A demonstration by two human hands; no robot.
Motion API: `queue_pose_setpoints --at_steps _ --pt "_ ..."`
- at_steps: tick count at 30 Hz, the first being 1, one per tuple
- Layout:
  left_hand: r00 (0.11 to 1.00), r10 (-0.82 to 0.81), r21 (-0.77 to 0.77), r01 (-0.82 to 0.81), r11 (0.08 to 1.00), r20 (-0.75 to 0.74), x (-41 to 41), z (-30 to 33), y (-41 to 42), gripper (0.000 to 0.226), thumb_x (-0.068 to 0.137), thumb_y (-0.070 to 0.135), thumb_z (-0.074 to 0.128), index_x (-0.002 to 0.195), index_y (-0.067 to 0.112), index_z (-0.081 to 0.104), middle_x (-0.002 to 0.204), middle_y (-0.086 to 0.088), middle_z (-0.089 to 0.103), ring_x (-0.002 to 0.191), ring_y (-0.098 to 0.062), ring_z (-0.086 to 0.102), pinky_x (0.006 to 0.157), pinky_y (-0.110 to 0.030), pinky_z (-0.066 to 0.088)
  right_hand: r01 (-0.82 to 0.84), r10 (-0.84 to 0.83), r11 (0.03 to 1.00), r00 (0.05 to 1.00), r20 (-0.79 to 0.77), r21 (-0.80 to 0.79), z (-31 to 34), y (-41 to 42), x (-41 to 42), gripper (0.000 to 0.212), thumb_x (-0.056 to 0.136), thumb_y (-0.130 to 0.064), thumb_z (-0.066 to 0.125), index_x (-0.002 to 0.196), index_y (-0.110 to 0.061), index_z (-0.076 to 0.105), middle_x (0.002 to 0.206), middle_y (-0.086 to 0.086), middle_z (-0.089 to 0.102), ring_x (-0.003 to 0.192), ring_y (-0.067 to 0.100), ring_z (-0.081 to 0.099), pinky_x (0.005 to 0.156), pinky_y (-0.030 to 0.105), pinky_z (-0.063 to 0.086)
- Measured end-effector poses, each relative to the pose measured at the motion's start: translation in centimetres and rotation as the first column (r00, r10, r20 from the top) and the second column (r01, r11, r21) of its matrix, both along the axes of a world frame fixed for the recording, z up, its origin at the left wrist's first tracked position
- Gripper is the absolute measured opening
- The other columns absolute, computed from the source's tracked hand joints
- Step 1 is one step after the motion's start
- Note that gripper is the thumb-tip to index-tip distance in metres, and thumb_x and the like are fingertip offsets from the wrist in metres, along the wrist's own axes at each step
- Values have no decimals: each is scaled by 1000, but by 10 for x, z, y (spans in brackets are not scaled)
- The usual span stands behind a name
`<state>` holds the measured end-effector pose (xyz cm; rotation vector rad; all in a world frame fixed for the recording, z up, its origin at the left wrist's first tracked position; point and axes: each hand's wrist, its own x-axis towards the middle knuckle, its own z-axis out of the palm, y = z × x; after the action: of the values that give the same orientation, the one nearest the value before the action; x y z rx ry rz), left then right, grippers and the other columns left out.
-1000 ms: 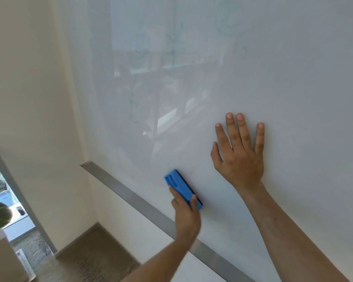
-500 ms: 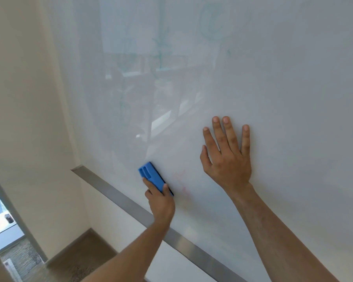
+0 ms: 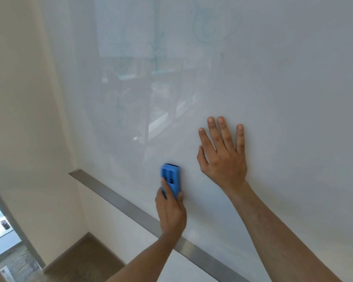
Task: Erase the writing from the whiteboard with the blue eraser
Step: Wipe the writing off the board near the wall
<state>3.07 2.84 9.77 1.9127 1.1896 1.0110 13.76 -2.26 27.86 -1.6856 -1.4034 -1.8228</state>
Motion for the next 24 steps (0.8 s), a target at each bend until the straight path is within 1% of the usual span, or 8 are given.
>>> queue_pose_setpoints --at_steps 1,3,6,9,13,16,21,24 --pt "993 90 -164 -77 983 76 2 2 9 80 100 38 44 153 28 -15 136 -14 37 118 -31 45 99 -43 43 -6 6 1000 1000 -3 5 0 0 0 43 93 -23 58 134 -12 60 151 13 46 144 30 36 120 59 20" --pt "955 264 -504 -165 848 132 1 4 27 74 102 41 38 154 26 -13 135 -20 38 115 -39 48 97 -49 43 -12 12 1000 1000 -4 9 -1 1 -1 43 92 -23 58 134 -12 60 151 12 46 144 29 37 120 59 20" --pt "956 280 -725 -130 676 90 -3 0 34 69 103 46 31 154 28 -13 141 -20 35 115 -40 49 94 -47 41 -12 12 1000 1000 -7 3 -1 2 1 44 92 -24 58 135 -12 60 151 12 46 145 30 36 120 59 20" --pt "967 232 -735 -81 673 105 1 2 8 69 103 47 30 153 29 -14 140 -19 36 114 -38 50 96 -46 43 -5 5 1000 1000 -3 8 -2 3 2 44 93 -24 57 135 -12 60 152 12 45 145 30 35 120 59 19" --pt "977 119 -655 27 755 178 22 7 -61 74 101 48 33 153 29 -17 133 -11 36 100 -23 43 94 -39 42 -6 6 1000 1000 5 12 -3 3 2 44 93 -24 58 135 -12 59 151 13 46 144 31 36 120 59 20" --pt "974 77 -621 75 780 214 36 16 -99 76 101 47 34 152 28 -19 125 -6 36 103 -20 46 96 -37 44 -4 4 1000 1000 8 12 -1 3 1 44 93 -24 58 135 -12 60 150 13 47 143 30 38 119 59 22" --pt "964 105 -676 91 731 244 33 16 -89 72 101 43 36 153 29 -13 124 -8 37 106 -25 47 99 -43 45 -9 9 1000 1000 2 9 -1 1 0 43 92 -24 59 134 -13 61 150 12 47 143 29 38 119 58 23" --pt "960 153 -752 81 654 236 25 10 -68 70 102 44 35 153 29 -10 130 -13 38 101 -27 48 96 -45 45 -13 13 1000 1000 -8 14 -1 2 -1 42 92 -23 59 133 -13 61 150 12 47 143 29 38 119 58 23"
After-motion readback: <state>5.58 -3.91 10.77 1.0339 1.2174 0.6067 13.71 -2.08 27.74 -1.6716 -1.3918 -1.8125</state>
